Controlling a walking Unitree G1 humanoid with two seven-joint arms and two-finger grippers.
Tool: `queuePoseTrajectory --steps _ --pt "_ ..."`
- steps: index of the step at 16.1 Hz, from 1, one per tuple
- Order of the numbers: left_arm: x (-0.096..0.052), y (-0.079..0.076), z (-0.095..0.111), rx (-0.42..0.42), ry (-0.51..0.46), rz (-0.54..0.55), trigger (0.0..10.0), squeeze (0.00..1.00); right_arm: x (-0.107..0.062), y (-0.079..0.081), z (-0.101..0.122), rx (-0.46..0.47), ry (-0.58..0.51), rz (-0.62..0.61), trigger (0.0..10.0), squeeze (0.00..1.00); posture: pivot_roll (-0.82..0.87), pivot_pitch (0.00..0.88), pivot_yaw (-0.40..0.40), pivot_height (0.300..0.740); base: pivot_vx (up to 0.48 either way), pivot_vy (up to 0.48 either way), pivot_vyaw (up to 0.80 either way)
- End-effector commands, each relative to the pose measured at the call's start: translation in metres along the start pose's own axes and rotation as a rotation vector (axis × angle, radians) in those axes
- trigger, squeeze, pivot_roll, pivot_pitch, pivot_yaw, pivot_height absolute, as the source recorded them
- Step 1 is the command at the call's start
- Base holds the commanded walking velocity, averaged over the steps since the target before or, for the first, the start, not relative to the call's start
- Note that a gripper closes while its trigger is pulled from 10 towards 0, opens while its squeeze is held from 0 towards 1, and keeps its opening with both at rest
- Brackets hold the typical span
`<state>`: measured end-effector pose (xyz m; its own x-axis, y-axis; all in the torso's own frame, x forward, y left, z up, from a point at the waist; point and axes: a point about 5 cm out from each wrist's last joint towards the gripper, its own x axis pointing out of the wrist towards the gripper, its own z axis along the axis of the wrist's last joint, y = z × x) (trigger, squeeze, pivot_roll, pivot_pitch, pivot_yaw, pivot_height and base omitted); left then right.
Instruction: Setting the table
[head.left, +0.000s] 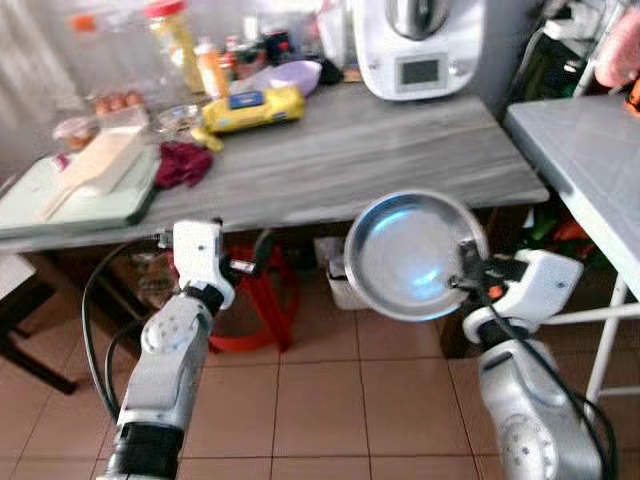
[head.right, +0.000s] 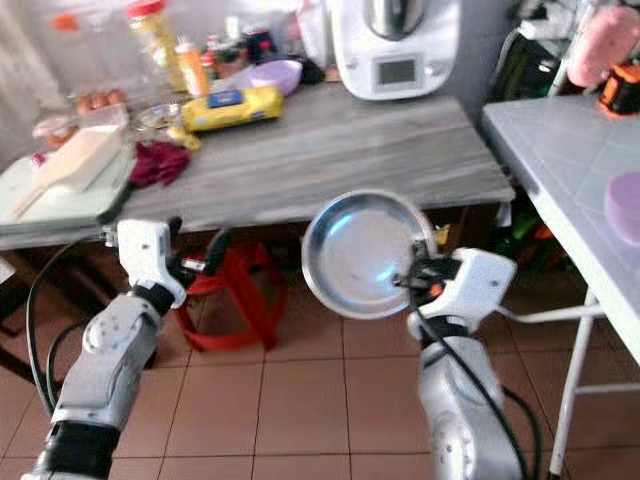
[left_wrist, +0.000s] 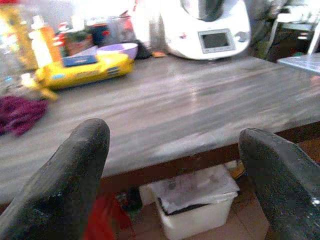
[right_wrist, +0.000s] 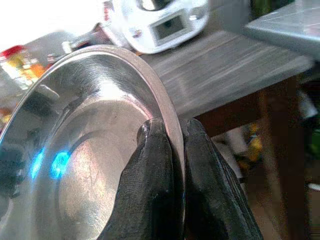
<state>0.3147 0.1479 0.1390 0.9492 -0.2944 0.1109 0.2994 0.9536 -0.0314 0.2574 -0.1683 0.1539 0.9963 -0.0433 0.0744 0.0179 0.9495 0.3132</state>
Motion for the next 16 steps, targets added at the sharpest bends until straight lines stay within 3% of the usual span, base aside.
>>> queuePoseTrajectory --steps 1,6,10,13,16 --pt "-0.001 0.004 0.000 0.022 0.005 0.015 10.0 0.00 -0.002 -0.001 0.005 -0.008 -0.016 -0.005 10.0 0.00 -0.19 0.093 0.129 0.740 0.330 0.000 0.00" --pt "-0.011 0.017 -0.004 0.059 0.022 0.063 10.0 0.00 -0.002 -0.002 0.010 -0.060 -0.034 0.001 10.0 0.00 -0.18 0.103 0.126 0.740 0.317 0.000 0.00" --pt "-0.016 0.030 0.000 0.091 0.022 0.144 10.0 0.00 -0.004 -0.012 0.016 -0.125 -0.056 -0.019 10.0 0.00 -0.17 0.118 0.139 0.740 0.195 0.000 0.00" --pt "-0.015 0.031 0.003 0.099 0.020 0.151 10.0 0.00 0.001 -0.015 0.020 -0.131 -0.069 -0.025 10.0 0.00 -0.17 0.123 0.135 0.740 0.000 0.000 0.53" --pt "-0.010 0.022 0.000 0.085 0.021 0.129 10.0 0.00 0.005 -0.010 0.019 -0.121 -0.068 -0.008 10.0 0.00 -0.17 0.118 0.127 0.740 0.000 0.000 0.54"
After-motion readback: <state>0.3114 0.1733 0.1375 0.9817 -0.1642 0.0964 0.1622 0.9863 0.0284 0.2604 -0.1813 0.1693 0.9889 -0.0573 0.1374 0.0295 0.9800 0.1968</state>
